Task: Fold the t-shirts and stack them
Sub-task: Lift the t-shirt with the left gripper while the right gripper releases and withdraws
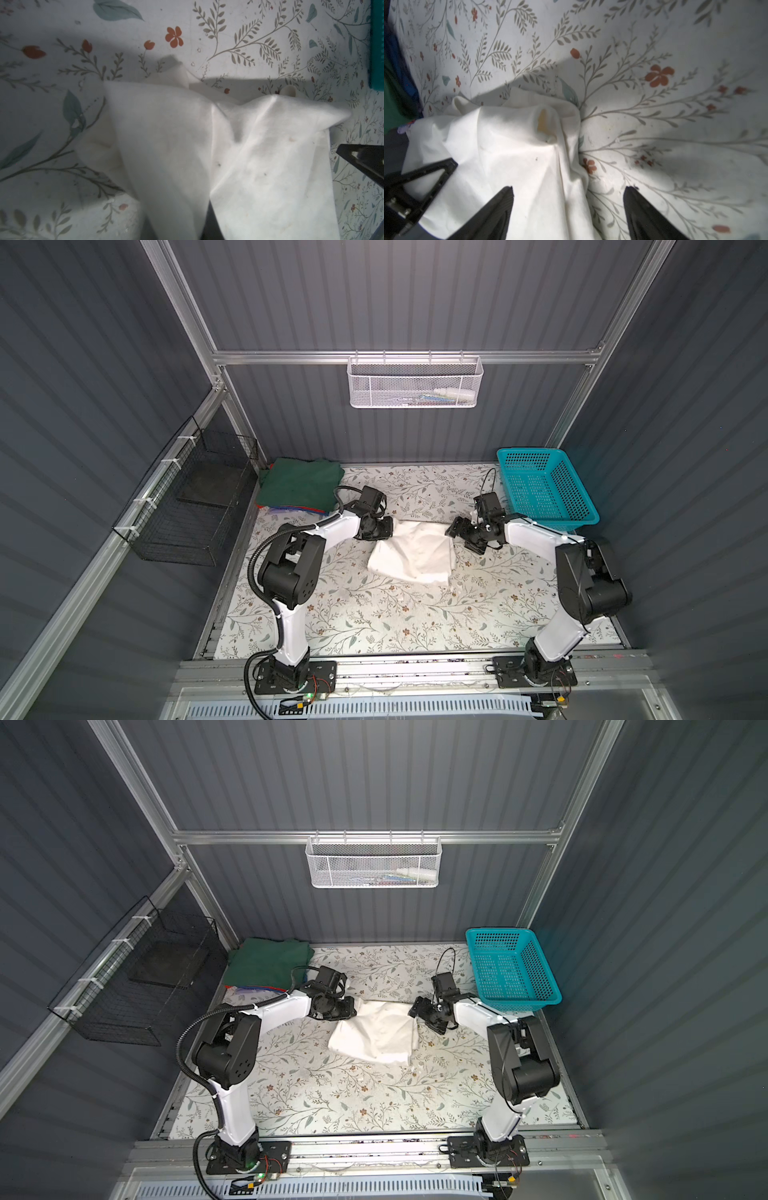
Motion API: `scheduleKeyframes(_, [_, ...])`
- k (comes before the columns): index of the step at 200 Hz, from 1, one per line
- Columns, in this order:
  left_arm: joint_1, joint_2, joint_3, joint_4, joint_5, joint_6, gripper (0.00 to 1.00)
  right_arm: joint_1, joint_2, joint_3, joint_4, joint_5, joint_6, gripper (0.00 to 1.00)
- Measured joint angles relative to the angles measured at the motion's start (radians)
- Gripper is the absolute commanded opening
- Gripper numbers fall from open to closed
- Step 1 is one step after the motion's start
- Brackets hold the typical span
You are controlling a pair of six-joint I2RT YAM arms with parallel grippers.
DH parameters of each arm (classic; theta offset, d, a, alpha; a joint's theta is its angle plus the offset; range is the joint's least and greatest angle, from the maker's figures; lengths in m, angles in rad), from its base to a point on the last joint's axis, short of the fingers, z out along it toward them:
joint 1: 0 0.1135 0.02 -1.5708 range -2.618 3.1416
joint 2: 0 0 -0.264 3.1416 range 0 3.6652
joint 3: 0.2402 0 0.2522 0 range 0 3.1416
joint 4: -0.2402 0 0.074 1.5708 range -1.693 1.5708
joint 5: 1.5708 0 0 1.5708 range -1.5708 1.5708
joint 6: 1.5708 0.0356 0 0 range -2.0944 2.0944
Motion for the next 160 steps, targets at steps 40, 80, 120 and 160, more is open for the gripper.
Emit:
scheduleKeyframes(40, [0.007, 0.0, 0.101, -0.106, -0.027, 0.075, 0.0, 0.0, -0.182, -0.147, 0.031, 0.048, -0.005, 0.99])
scheduleKeyframes(80, [0.014, 0.0, 0.277, -0.212, -0.056, 0.157, 0.0, 0.0, -0.403, -0.304, 0.035, 0.128, -0.007, 0.99])
scheduleKeyframes(120, [0.035, 0.05, 0.464, -0.309, -0.093, 0.27, 0.0, 0.0, -0.645, -0.438, 0.0, 0.178, -0.003, 0.99])
scheduleKeyframes(160, [0.08, 0.162, 0.641, -0.411, -0.122, 0.353, 0.0, 0.0, -0.792, -0.457, -0.109, 0.229, -0.014, 0.99])
